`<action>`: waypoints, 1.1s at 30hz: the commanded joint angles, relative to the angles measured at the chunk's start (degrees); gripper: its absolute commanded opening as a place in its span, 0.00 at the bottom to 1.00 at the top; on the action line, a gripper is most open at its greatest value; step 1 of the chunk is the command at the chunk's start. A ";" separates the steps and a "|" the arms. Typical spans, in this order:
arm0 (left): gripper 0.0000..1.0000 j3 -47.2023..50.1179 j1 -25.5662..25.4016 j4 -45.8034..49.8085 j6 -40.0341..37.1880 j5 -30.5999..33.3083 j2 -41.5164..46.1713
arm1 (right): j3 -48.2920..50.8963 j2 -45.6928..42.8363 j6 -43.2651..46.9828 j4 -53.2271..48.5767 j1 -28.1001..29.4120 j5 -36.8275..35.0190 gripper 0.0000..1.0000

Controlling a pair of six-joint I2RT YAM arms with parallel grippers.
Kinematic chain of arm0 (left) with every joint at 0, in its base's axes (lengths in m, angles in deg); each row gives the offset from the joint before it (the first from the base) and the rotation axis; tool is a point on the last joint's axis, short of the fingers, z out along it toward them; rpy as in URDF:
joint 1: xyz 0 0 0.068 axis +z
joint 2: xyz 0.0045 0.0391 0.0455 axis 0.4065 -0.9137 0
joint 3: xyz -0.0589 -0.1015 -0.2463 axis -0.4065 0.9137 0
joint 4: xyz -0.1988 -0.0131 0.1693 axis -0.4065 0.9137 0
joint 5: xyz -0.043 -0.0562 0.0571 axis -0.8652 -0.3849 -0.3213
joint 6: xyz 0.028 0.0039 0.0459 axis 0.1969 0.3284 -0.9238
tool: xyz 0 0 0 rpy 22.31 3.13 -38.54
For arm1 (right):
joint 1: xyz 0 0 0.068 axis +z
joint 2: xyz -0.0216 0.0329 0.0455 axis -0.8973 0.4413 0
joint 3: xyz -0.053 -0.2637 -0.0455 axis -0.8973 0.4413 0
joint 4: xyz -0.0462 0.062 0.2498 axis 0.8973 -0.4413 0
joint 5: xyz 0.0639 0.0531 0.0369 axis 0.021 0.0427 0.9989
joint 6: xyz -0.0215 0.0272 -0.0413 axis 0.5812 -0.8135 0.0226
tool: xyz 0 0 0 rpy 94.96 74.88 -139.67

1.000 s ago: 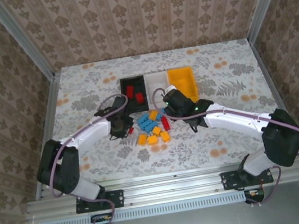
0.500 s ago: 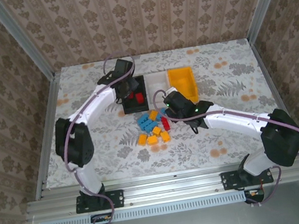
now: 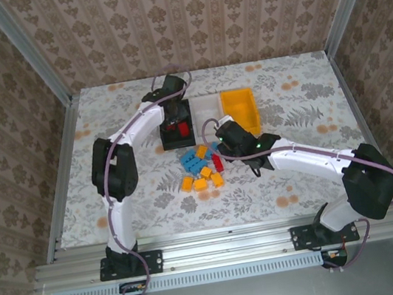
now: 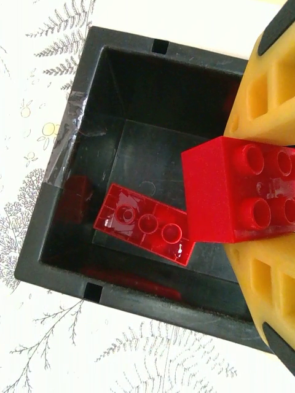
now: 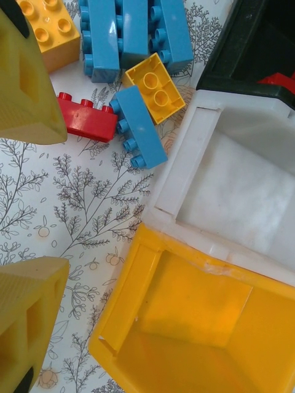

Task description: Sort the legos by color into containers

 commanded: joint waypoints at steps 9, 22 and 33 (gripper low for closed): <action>0.46 -5.52 0.22 5.38 -2.59 0.16 -4.03 | -0.02 -1.13 -0.69 -0.57 -0.28 0.55 0.53; 0.56 10.53 0.40 -4.87 -5.09 -1.93 16.39 | -1.85 9.04 -5.89 -2.59 2.65 7.49 0.54; 0.69 48.98 0.43 -20.20 0.24 -6.33 44.58 | -6.92 20.30 -8.29 -0.61 2.54 9.08 0.54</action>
